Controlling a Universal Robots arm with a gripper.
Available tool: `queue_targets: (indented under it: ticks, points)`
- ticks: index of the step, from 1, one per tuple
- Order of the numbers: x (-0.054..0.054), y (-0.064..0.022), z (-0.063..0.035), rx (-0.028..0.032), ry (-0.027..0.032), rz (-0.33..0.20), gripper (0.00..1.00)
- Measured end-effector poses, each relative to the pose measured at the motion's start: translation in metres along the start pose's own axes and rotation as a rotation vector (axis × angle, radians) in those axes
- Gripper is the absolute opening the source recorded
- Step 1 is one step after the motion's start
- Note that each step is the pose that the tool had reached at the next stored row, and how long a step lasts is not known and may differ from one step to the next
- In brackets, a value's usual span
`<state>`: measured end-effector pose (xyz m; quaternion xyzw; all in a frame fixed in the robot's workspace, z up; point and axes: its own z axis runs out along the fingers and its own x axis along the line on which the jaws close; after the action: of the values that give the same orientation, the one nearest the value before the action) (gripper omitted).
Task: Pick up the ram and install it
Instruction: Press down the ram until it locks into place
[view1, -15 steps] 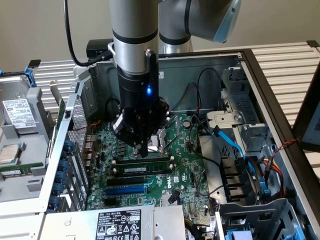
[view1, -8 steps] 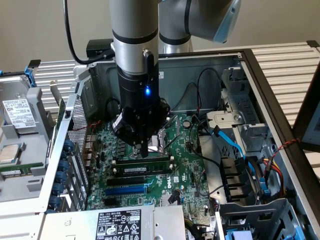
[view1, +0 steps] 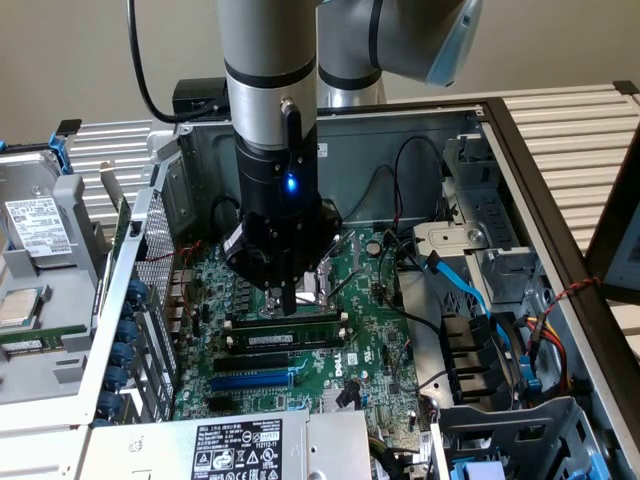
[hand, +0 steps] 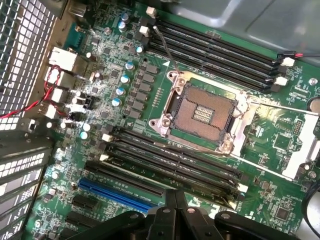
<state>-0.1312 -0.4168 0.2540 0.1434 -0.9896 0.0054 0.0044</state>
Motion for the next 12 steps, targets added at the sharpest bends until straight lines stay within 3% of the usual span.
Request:
queue_targets:
  ticks: [8, 12]
  points:
    - [0.0, -0.0001, 0.0, 0.0007, 0.0015, 0.107, 0.1]
    - [0.0, 0.0, 0.0, 0.0148, 0.0053, 0.145, 0.1]
